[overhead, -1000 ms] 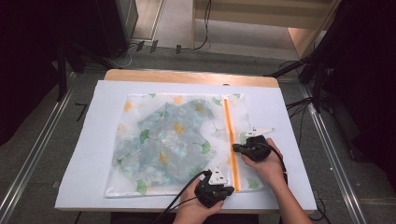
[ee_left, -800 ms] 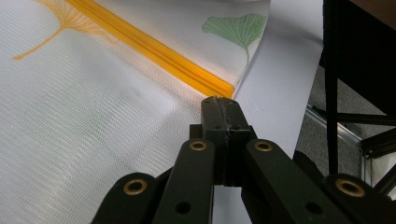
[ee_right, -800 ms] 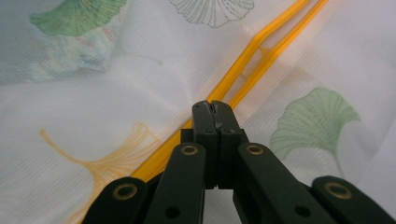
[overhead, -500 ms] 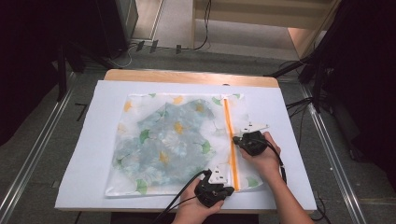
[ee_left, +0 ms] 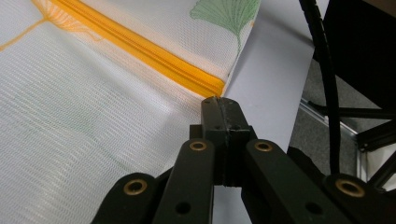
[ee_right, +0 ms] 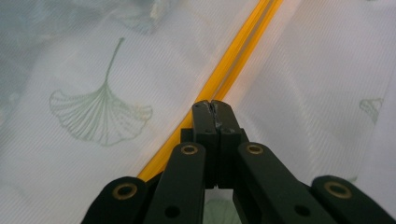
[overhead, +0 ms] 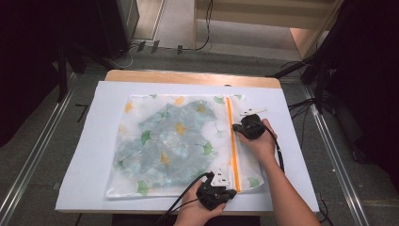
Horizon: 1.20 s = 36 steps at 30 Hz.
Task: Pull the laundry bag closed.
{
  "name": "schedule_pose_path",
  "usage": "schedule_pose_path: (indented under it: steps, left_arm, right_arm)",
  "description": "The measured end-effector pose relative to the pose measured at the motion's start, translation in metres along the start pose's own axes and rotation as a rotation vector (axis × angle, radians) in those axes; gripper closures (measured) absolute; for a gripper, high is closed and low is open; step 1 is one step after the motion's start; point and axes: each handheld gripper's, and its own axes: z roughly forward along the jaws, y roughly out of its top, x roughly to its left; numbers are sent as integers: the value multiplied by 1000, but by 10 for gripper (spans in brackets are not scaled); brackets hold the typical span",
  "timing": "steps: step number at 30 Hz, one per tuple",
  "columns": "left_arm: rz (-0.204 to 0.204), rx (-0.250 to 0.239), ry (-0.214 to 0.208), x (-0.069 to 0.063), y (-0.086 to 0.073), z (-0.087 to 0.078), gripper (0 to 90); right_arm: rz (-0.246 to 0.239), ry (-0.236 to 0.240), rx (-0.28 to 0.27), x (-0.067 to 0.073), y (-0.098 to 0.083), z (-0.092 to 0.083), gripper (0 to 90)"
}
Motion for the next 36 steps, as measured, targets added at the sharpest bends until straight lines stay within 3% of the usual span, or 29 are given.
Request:
schedule_pose_path:
  steps: [4,7,10,13,15,19,23,25,29,36]
  left_arm:
    - [-32,-6,-32,5,1,-2,900]
    - [-34,-84,-34,3,4,-8,900]
    - [-20,-141,55,7,14,-14,900]
    - [-36,-121,104,18,15,-9,900]
    - [-43,-37,100,22,12,-1,900]
    - [-64,-32,76,25,13,-1,900]
    - [-29,-28,121,18,12,0,900]
    - [-29,-26,121,18,12,0,900]
    - [-68,-27,83,24,13,0,900]
    - [-64,-24,77,25,13,0,900]
  right_arm:
    - [30,37,2,-4,2,2,900]
    - [37,46,-2,-6,1,2,900]
    - [26,43,-2,-5,1,2,900]
    - [32,50,0,-6,1,2,900]
    - [25,53,4,-7,1,2,900]
    - [9,45,-5,-7,3,4,900]
    - [31,54,-9,-14,9,10,900]
    - [47,51,-9,-18,14,14,900]
    - [35,25,7,-24,29,24,900]
    - [73,4,6,-40,55,46,900]
